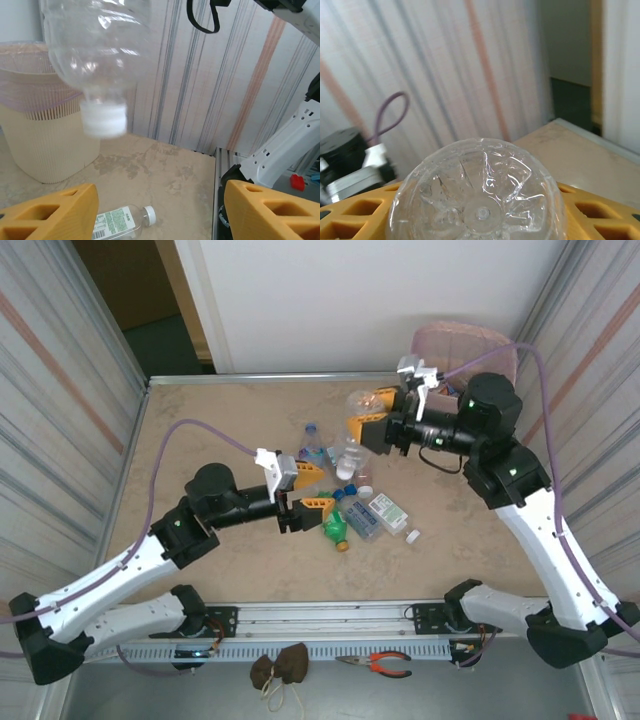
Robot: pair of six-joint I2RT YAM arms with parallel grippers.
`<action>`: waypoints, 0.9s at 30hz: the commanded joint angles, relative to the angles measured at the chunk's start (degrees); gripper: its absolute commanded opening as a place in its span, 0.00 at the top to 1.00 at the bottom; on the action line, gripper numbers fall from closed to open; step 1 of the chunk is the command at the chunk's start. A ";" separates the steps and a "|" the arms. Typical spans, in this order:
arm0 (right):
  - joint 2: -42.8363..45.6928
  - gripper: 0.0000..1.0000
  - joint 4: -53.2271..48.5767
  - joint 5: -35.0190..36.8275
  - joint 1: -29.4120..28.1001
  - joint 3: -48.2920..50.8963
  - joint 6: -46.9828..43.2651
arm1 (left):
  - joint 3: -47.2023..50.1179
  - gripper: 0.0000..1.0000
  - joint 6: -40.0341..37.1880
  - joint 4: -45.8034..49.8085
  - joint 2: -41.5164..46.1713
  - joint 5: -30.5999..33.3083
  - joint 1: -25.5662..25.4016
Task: Put the plastic bottles in the bin
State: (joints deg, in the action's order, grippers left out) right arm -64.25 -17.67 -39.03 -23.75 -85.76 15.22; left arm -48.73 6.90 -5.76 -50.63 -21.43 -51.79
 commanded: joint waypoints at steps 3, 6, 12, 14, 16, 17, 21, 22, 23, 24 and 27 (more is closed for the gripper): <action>-2.31 0.49 0.65 4.71 9.83 -4.49 2.78 | 0.83 0.32 -0.11 0.43 1.53 2.60 0.16; -4.86 0.50 0.70 7.59 14.90 -6.58 2.03 | 0.70 0.31 -0.07 0.77 1.57 2.50 0.12; -9.96 0.51 2.59 12.16 21.91 -10.38 0.01 | 1.33 0.31 0.04 0.68 2.53 3.24 0.12; -11.38 0.51 4.04 13.19 23.53 -10.98 -0.11 | 1.59 0.31 0.18 0.41 2.81 3.25 0.11; -12.93 0.51 5.41 13.98 25.08 -11.43 -0.11 | 1.53 0.31 0.16 0.40 3.06 3.28 0.11; -13.84 0.50 5.78 14.27 25.79 -11.78 -0.19 | 1.55 0.31 0.18 0.40 3.16 3.36 0.12; -17.04 0.51 7.53 15.33 27.92 -12.92 -0.27 | 2.43 0.31 0.85 -0.83 3.52 3.57 0.13; -17.50 0.51 8.16 15.66 28.16 -12.93 -0.35 | 2.60 0.31 1.18 -1.23 3.59 3.44 0.11; -18.24 0.51 8.77 15.99 28.40 -12.86 -0.52 | 2.82 0.31 1.44 -1.52 3.52 3.29 0.19; -18.83 0.51 9.43 16.15 28.62 -12.73 -0.82 | 2.94 0.31 1.71 -1.83 3.48 3.00 0.13; -20.93 0.51 11.08 16.96 29.10 -12.22 -1.40 | 3.02 0.31 2.44 -2.36 3.25 2.37 0.12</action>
State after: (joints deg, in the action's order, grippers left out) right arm -83.90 -10.79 -23.59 4.91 -96.64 15.70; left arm -46.26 7.99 -5.43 -48.07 -18.81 -51.79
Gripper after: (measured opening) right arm 0.588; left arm 0.686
